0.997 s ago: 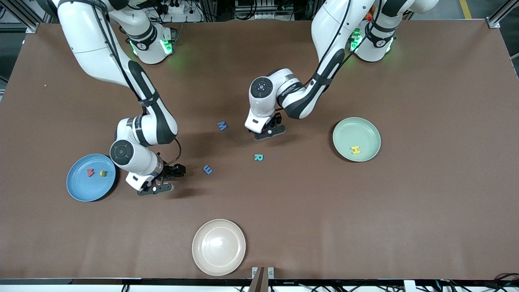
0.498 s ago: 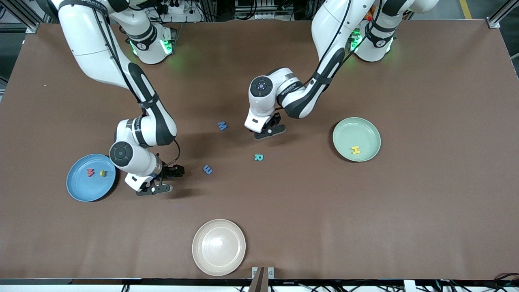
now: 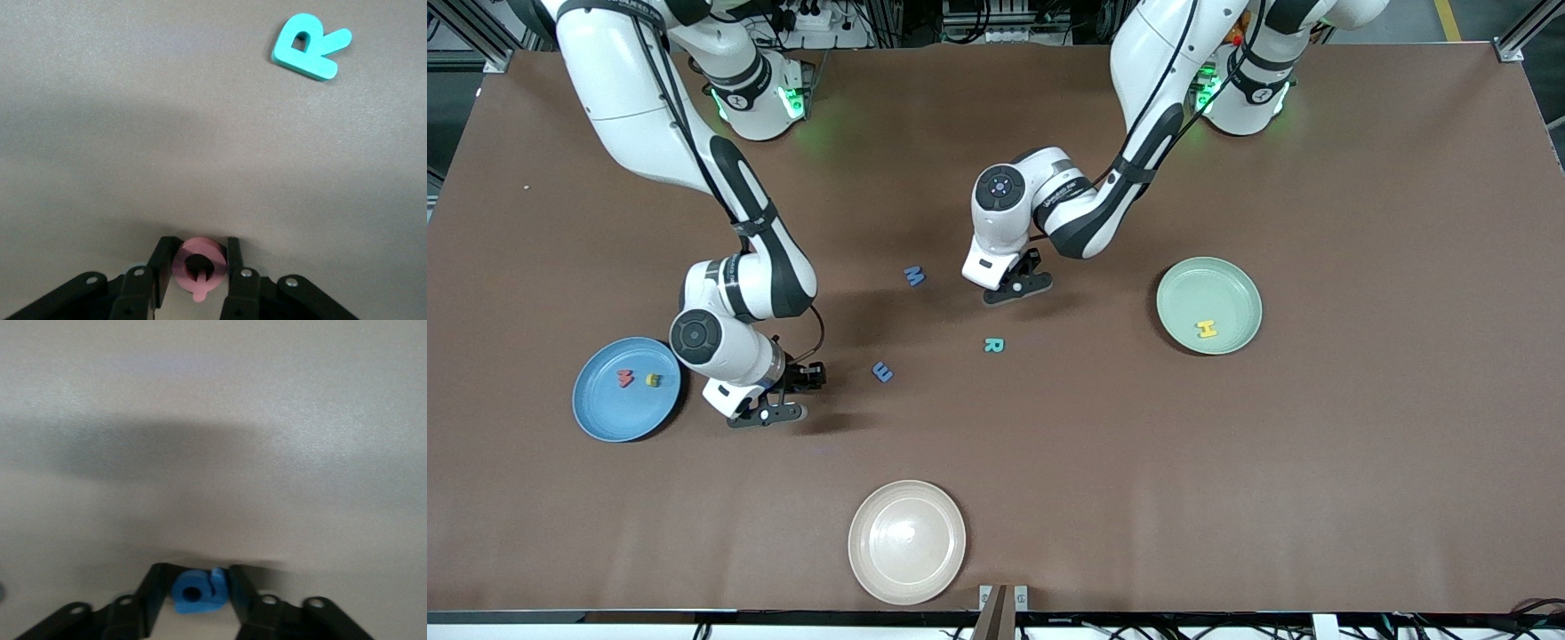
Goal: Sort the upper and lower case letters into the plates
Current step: 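Drop the Q on the green plate while the right gripper places the a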
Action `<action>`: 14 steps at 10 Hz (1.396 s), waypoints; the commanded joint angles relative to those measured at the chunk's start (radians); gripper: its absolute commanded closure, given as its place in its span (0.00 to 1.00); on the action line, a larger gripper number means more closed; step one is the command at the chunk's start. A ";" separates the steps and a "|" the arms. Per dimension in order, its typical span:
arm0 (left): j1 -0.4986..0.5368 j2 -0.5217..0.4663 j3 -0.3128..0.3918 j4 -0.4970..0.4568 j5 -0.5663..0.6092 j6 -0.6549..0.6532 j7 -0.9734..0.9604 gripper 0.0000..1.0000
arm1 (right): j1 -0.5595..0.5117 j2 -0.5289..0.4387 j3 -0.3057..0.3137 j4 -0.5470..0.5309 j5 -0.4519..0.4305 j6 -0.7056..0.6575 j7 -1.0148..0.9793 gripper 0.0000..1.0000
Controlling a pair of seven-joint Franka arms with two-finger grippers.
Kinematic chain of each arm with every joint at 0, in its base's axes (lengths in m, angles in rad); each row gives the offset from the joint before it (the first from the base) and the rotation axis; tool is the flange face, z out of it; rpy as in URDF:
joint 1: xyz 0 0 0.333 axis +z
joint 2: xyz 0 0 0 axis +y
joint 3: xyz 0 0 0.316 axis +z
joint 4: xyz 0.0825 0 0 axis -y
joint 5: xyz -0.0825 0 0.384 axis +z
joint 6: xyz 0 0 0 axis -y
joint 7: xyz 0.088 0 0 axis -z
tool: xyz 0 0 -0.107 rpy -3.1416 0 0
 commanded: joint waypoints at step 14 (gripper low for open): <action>0.910 -0.363 -0.318 -0.432 0.062 -0.206 1.030 0.63 | 0.059 -0.101 -0.307 0.007 0.074 -0.169 -0.396 0.00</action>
